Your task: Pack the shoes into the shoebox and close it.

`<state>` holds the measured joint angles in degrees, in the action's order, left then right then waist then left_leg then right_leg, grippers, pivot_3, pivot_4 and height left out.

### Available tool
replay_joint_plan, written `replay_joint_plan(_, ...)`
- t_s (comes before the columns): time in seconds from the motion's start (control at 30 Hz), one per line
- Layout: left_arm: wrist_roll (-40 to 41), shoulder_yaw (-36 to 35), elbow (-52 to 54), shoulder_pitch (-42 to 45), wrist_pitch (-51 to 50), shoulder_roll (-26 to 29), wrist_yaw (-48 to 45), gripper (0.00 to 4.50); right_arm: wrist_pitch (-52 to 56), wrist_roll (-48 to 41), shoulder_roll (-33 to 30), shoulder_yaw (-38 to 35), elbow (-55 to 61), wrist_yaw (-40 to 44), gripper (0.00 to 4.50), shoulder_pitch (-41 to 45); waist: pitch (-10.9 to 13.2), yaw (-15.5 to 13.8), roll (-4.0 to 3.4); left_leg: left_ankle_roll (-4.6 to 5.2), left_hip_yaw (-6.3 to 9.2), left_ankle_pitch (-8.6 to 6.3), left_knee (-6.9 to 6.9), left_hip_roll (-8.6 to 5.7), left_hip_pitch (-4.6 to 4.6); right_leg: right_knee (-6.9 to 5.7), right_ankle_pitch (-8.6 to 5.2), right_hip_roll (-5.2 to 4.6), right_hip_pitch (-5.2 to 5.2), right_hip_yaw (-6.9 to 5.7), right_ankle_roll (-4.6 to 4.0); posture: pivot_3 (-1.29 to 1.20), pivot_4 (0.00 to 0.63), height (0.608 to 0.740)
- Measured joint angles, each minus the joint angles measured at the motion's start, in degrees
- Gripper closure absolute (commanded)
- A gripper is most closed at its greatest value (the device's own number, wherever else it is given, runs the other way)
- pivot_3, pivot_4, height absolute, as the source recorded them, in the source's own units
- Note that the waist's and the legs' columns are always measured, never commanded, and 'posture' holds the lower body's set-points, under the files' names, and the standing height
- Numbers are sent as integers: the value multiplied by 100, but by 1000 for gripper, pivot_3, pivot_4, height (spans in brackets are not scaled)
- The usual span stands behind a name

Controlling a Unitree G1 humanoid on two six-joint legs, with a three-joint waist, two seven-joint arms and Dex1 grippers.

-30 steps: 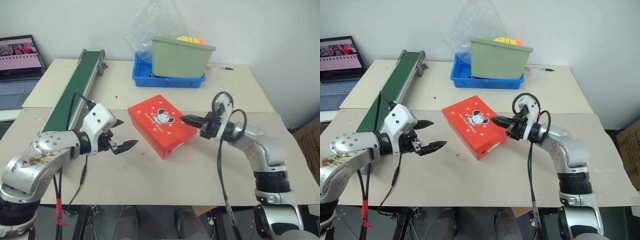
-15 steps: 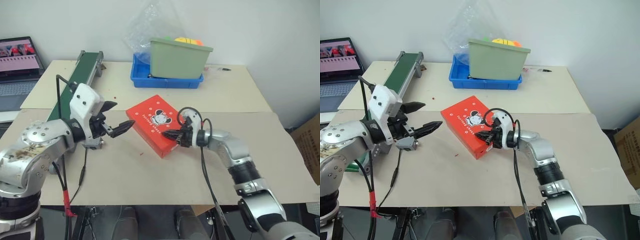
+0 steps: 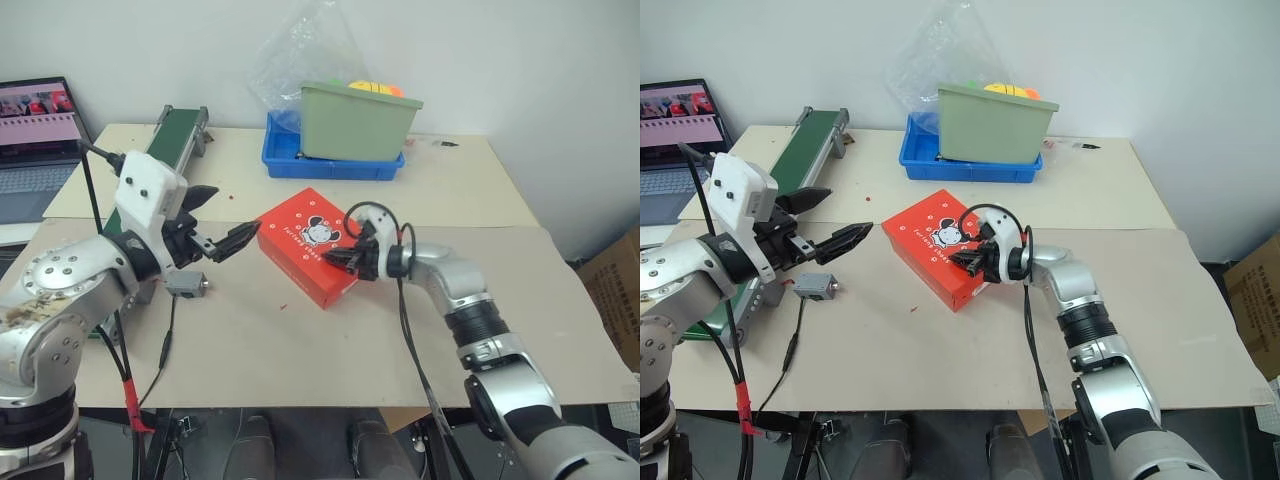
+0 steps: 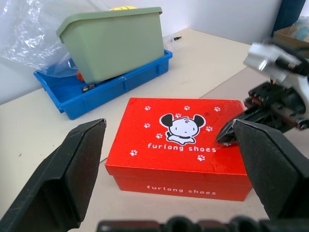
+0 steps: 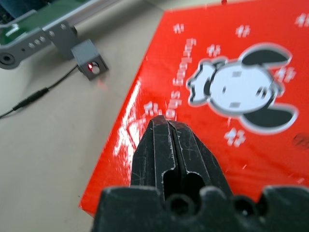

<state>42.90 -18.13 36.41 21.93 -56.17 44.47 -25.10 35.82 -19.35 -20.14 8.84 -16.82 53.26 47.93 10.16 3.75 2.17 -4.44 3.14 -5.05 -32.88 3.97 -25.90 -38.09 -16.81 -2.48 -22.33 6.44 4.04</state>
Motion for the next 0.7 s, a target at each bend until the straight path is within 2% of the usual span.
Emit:
replay_joint_plan(0.03, 0, 1, 0, 3, 0, 0, 2, 0, 51, -11, -25, -24, 114, 26, 4446, 45, 0, 6, 0, -1, -1, -1, 0, 0, 0, 1, 0, 0, 0, 0, -4, 0, 150, 740)
replay_joint_plan(0.07, 1, 2, 0, 2, 0, 0, 4, 0, 130, -56, -84, -37, 303, 65, 4202, 88, 0, 9, 0, -1, -3, -3, 7, -1, -4, 4, -1, -1, -3, 2, -6, 0, 150, 740)
replay_joint_plan(0.23, 2, 29, 0, -10, 18, -8, 15, 0, 487, -357, -506, -40, 1187, 445, 2727, 158, 2, -21, 0, -7, -1, -17, 9, -1, -27, 6, -11, -2, -23, -2, -15, 0, 150, 740)
replay_joint_plan(0.47, 182, 16, 9, -271, 46, 3, -121, 0, 605, -393, -1299, 177, 1932, 937, 205, -70, 3, -108, 0, -7, -3, -17, 4, -1, -26, 6, -12, -2, -25, -3, -17, 0, 150, 740)
replay_joint_plan(0.5, 184, 16, 11, -350, 55, 47, -174, 0, 615, -398, -1366, 176, 1983, 969, 36, -133, 3, -108, 0, -7, -3, -17, 4, -1, -26, 6, -13, -2, -25, -2, -18, 0, 150, 740)
replay_joint_plan(0.7, 127, 28, 11, -490, 264, 183, -407, 0, 638, -339, -1692, 159, 2160, 887, 36, -250, 4, -121, 1, -7, -3, -17, 3, -1, -27, 6, -13, -2, -26, -3, -18, 0, 150, 740)
